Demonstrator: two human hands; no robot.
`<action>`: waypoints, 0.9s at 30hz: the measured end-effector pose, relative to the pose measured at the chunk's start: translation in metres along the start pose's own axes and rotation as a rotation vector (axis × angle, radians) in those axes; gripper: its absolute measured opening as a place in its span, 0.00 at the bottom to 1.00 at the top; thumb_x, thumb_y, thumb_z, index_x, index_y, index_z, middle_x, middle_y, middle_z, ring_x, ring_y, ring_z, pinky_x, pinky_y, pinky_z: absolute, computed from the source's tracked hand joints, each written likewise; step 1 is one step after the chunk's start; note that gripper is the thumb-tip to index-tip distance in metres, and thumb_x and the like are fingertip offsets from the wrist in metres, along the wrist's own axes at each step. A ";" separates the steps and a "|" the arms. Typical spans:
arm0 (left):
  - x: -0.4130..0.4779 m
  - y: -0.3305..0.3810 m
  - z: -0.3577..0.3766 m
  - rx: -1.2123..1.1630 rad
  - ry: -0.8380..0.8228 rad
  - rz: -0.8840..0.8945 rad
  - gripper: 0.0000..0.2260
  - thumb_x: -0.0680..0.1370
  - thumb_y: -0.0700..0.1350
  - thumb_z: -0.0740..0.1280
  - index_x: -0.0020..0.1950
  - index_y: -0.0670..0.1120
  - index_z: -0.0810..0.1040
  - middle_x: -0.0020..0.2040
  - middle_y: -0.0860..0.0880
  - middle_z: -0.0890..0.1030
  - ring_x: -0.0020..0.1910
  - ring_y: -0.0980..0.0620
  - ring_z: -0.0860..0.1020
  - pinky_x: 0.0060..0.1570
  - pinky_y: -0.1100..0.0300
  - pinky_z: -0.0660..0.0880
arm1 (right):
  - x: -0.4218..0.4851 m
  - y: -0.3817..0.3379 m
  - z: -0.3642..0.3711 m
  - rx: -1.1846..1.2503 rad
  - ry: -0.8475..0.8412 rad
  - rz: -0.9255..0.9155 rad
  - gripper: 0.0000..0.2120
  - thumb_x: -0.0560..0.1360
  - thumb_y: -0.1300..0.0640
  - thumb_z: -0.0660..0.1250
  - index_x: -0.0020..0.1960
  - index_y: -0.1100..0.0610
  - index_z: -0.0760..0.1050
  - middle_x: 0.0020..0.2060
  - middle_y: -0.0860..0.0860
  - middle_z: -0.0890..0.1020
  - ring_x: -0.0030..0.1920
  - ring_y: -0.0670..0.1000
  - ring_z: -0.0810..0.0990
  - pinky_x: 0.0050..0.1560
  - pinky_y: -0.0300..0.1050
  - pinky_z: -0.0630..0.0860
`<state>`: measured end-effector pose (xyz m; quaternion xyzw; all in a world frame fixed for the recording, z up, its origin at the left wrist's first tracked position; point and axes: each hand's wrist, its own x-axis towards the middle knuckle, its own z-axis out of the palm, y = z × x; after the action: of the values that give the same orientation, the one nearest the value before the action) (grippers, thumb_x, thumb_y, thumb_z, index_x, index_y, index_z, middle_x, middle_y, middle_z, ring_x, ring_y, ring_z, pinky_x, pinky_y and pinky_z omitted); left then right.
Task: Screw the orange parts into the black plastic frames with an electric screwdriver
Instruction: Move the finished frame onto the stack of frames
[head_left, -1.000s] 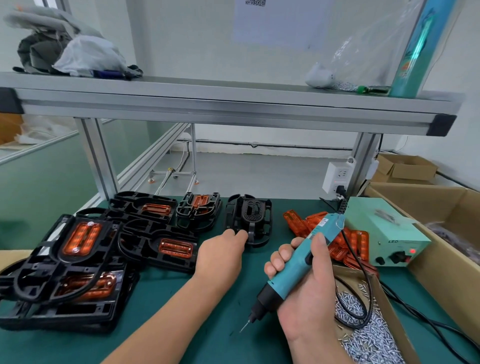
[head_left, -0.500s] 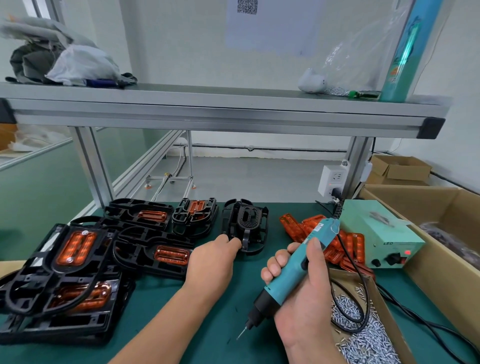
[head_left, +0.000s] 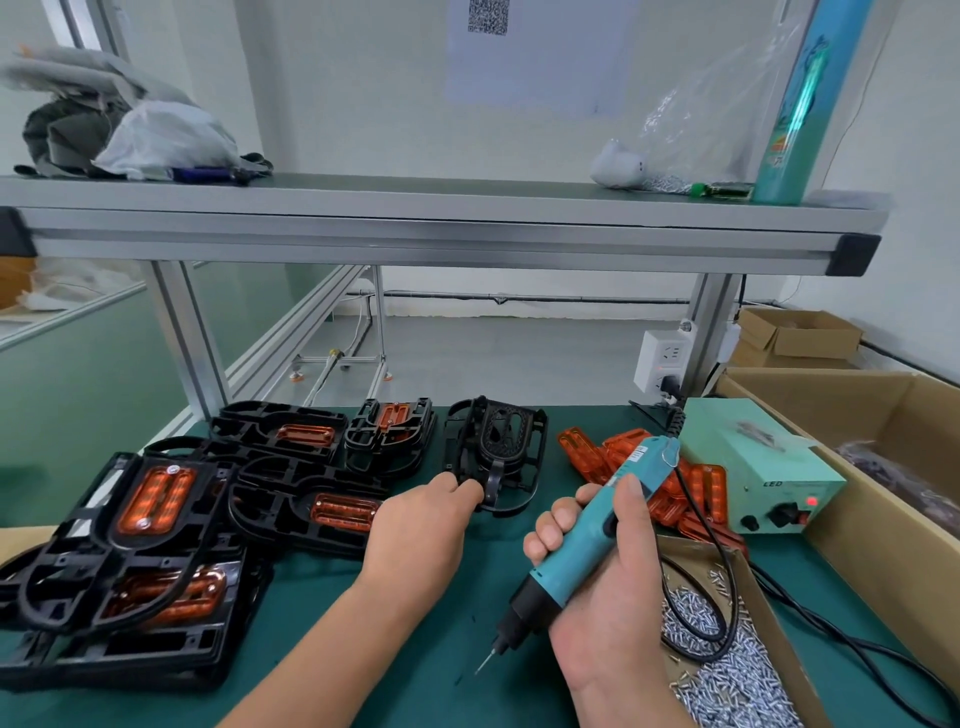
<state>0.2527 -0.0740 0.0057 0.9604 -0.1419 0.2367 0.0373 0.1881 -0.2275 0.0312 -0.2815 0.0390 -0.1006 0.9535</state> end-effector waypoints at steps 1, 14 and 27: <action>-0.001 0.000 -0.003 0.006 0.000 0.003 0.20 0.58 0.34 0.83 0.38 0.50 0.77 0.30 0.52 0.70 0.21 0.48 0.68 0.20 0.60 0.55 | 0.000 0.000 0.000 0.002 -0.005 -0.005 0.18 0.80 0.41 0.68 0.48 0.57 0.73 0.35 0.54 0.71 0.32 0.52 0.70 0.31 0.45 0.74; -0.073 -0.020 -0.046 -0.045 0.010 0.117 0.24 0.54 0.32 0.81 0.43 0.52 0.80 0.32 0.54 0.69 0.23 0.51 0.69 0.18 0.57 0.62 | 0.009 -0.016 -0.006 -0.001 0.019 -0.079 0.18 0.81 0.41 0.67 0.46 0.56 0.73 0.35 0.53 0.71 0.32 0.51 0.70 0.32 0.43 0.73; -0.097 -0.037 -0.065 -0.713 -0.035 -0.092 0.13 0.81 0.66 0.60 0.55 0.59 0.73 0.37 0.58 0.76 0.35 0.56 0.74 0.33 0.63 0.69 | 0.007 -0.045 0.003 -0.034 0.086 -0.127 0.19 0.85 0.40 0.60 0.44 0.52 0.72 0.33 0.48 0.74 0.33 0.47 0.72 0.41 0.44 0.67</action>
<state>0.1524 -0.0054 0.0182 0.8963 -0.1728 0.1540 0.3783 0.1879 -0.2647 0.0582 -0.2950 0.0637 -0.1723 0.9377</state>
